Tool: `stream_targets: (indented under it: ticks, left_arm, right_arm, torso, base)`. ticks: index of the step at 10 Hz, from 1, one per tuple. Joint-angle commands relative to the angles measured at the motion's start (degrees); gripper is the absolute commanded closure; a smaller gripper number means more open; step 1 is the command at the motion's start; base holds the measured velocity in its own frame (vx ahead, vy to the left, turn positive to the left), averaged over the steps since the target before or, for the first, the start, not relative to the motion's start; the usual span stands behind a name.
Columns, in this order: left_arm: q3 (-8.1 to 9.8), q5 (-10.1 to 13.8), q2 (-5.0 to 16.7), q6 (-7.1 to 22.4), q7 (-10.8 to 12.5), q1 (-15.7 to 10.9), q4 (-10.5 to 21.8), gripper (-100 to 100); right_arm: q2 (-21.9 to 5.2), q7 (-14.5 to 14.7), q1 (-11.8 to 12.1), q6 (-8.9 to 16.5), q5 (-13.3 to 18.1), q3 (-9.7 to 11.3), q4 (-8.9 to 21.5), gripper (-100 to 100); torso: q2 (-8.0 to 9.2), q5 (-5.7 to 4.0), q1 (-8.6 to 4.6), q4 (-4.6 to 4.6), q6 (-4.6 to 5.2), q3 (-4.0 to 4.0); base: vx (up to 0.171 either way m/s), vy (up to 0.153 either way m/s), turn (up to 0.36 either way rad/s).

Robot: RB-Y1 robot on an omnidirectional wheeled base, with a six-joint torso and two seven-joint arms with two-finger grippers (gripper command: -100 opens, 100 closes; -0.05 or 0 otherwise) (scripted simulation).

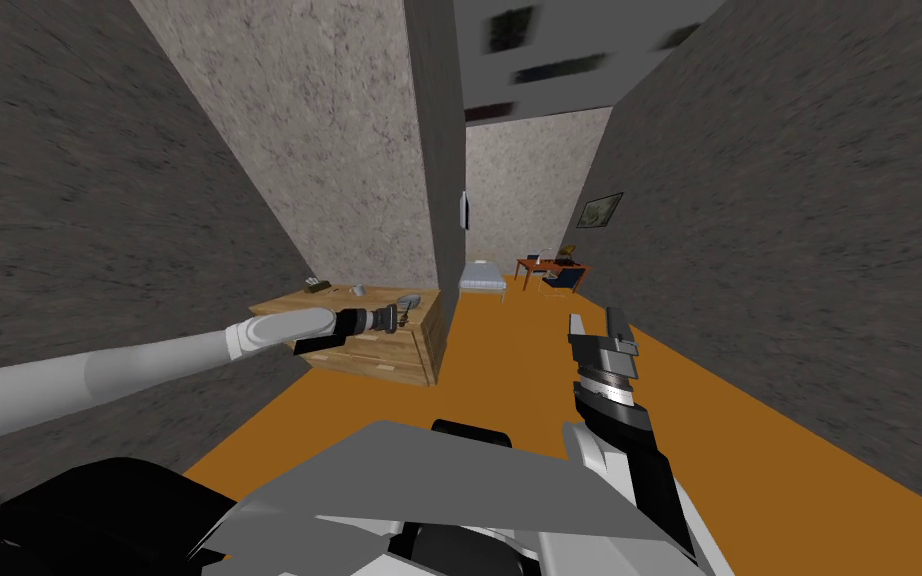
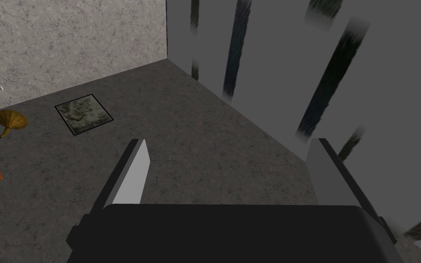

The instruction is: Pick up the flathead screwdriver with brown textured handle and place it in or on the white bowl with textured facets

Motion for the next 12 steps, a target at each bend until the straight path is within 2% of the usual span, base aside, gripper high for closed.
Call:
stream_targets:
  ticks: [1, 2, 3, 4, 5, 6, 7, 8, 9, 10, 11, 12]
  left_arm:
    - [-0.66, -1.3, 2.9, -0.6, -0.5, -0.6, -0.1, 100]
    - [-0.66, -1.3, 3.4, -0.6, -0.5, -0.6, -0.1, 100]
    - [-1.24, -3.7, 5.7, -1.4, -1.1, -0.8, -0.6, 100]
    - [-1.24, -3.7, 7.2, -1.4, -1.1, -0.8, -0.6, 100]
    - [-1.9, -6.1, 9.0, -2.1, -1.8, -1.0, -1.1, 100]
    - [-1.9, -6.1, 10.8, -2.1, -1.8, -1.0, -1.1, 100]
    - [-2.64, -8.4, 12.5, -2.8, -2.4, -1.3, -1.6, 100]
    - [-2.64, -8.4, 14.1, -2.8, -2.4, -1.3, -1.6, 100]
    - [-3.46, -10.2, 16.2, -3.5, -3.0, -1.5, -2.0, 100]
    - [-3.46, -9.4, 18.6, -3.5, -3.0, -1.5, -2.0, 100]
    - [-3.46, -10.7, 18.6, -3.5, -3.0, -1.5, -2.0, 100]
    - [-4.33, -12.5, 21.2, -4.1, -3.5, -1.8, -2.3, 100]
  right_arm:
    - [0.0, 0.0, 0.0, 0.0, 0.0, 0.0, 0.0, 0]
    - [0.0, 0.0, 0.0, 0.0, 0.0, 0.0, 0.0, 0]
    - [0.0, 0.0, 0.0, 0.0, 0.0, 0.0, 0.0, 0]
    - [0.0, 0.0, 0.0, 0.0, 0.0, 0.0, 0.0, 0]
    - [0.0, 0.0, 0.0, 0.0, 0.0, 0.0, 0.0, 0]
    - [0.0, 0.0, 0.0, 0.0, 0.0, 0.0, 0.0, 0]
    - [0.0, 0.0, 0.0, 0.0, 0.0, 0.0, 0.0, 0]
    - [0.0, 0.0, 0.0, 0.0, 0.0, 0.0, 0.0, 0]
    - [0.0, 0.0, 0.0, 0.0, 0.0, 0.0, 0.0, 0]
    - [0.0, 0.0, 0.0, 0.0, 0.0, 0.0, 0.0, 0]
    - [0.0, 0.0, 0.0, 0.0, 0.0, 0.0, 0.0, 0]
    - [0.0, 0.0, 0.0, 0.0, 0.0, 0.0, 0.0, 0]
  torso:
    - [0.0, 0.0, 0.0, 0.0, 0.0, 0.0]
    - [-0.02, -0.01, 0.03, 0.0, 0.0, -0.01]
    - [0.0, 0.02, 0.13, 0.0, -0.02, 0.0]
    - [-0.04, 0.03, 0.13, -0.01, -0.01, -0.02]
    - [-0.06, 0.01, 0.12, -0.01, -0.01, -0.04]
    - [-0.11, 0.0, 0.08, -0.03, 0.01, -0.07]
    - [-0.11, -0.01, 0.1, -0.03, 0.0, -0.07]
    - [-0.18, -0.01, 0.1, -0.05, 0.01, -0.11]
    - [-0.21, -0.02, 0.11, -0.06, 0.01, -0.13]
    - [-0.25, -0.02, 0.12, -0.08, 0.02, -0.16]
    - [-0.23, -0.02, 0.16, -0.07, 0.01, -0.15]
    - [-0.13, 0.01, 0.2, -0.06, -0.01, -0.1]
  base:
    - [0.025, -0.036, -0.011]
    - [0.014, -0.014, -0.001]
    - [0.029, -0.019, -0.026]
    - [0.034, -0.023, -0.014]
    - [0.046, -0.027, -0.03]
    - [0.04, -0.02, -0.02]
    - [0.061, -0.021, -0.037]
    - [0.064, -0.015, -0.019]
    - [0.072, -0.006, -0.033]
    - [0.058, 0.0, -0.024]
    - [0.027, 0.006, -0.006]
    - [0.061, 0.015, -0.042]
